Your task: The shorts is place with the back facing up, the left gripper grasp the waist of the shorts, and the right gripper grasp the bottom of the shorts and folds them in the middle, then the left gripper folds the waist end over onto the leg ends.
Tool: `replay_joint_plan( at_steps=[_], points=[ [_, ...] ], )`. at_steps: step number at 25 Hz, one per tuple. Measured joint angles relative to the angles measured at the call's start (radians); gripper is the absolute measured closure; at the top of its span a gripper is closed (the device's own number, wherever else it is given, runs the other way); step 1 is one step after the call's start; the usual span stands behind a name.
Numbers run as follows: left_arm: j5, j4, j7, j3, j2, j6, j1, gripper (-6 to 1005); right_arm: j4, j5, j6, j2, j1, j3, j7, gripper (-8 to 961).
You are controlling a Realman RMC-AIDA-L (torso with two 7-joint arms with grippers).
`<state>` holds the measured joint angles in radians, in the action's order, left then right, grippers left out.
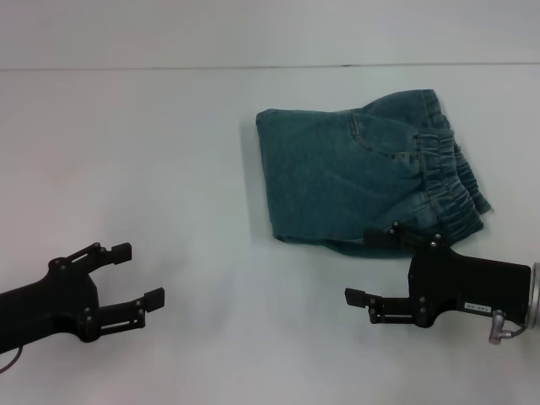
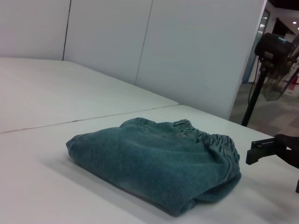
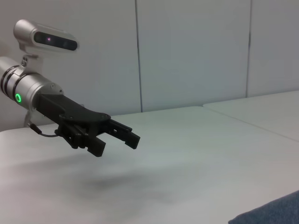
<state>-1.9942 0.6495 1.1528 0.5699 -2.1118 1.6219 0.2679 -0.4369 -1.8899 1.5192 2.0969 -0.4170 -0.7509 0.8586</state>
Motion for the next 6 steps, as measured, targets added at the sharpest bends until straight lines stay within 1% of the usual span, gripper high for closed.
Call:
replay_joint_plan(
  at_steps=[6],
  points=[
    [-0.025, 0.005, -0.003, -0.013, 0.002, 0.023, -0.006, 59, 0.000, -0.003, -0.012, -0.001, 0.000, -0.018, 0.001, 8]
  ],
)
